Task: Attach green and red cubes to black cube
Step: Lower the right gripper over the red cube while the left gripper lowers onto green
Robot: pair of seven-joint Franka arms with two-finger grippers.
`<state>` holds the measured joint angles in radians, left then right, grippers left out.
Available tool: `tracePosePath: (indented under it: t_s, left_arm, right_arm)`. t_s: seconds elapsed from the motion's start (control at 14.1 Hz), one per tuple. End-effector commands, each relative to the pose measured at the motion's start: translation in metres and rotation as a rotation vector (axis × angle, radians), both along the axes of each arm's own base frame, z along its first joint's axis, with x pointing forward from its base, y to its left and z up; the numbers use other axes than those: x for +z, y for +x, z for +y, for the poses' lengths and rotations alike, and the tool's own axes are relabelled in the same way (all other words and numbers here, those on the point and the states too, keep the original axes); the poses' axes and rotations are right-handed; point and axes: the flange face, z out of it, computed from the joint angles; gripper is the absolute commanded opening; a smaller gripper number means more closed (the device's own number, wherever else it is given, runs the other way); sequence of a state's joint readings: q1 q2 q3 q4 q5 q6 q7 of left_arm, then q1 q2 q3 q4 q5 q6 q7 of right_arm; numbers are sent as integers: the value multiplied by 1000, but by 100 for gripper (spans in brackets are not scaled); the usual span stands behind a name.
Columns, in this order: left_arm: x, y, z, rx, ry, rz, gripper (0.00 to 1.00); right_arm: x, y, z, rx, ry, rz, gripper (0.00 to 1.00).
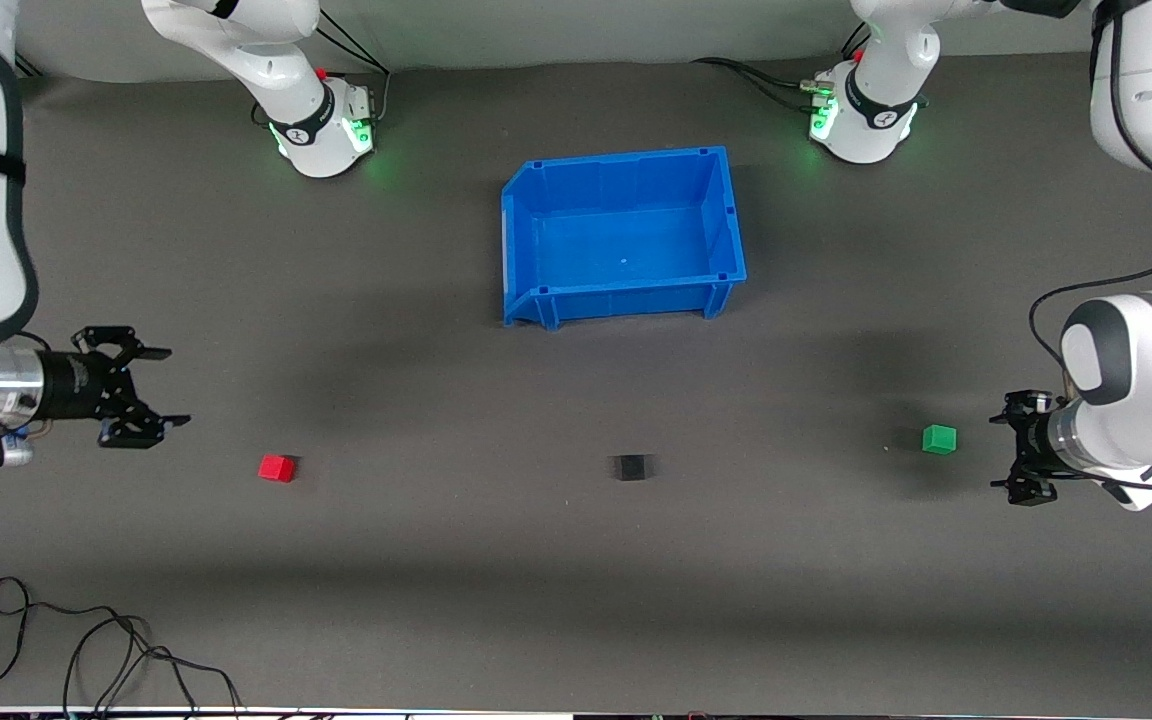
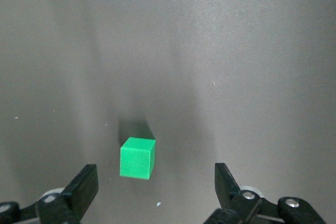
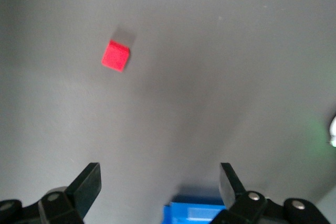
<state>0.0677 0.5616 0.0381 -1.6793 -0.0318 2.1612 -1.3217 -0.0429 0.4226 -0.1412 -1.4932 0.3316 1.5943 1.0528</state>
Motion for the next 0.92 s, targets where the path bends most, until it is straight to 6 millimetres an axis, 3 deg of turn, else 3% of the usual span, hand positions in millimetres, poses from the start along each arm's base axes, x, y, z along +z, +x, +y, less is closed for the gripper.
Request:
tracePosePath:
  t_s: [0.0, 0.21, 0.42, 0.71, 0.85]
  left_arm:
    - [-20, -3, 1, 27, -4, -9, 97]
    - [-53, -20, -1, 30, 2, -37, 97]
    - [-61, -26, -5, 26, 1, -23, 96]
    - [-70, -32, -18, 9, -1, -11, 93]
    - [-78, -40, -14, 13, 4, -36, 89]
  right_arm:
    - [-34, 18, -5, -96, 55, -18, 100]
    - [-86, 30, -9, -146, 97, -21, 100]
    - [-141, 28, -29, -162, 179, 5, 100]
    - [-173, 25, -40, -161, 189, -90, 100]
    - [-195, 21, -40, -177, 225, -121, 100]
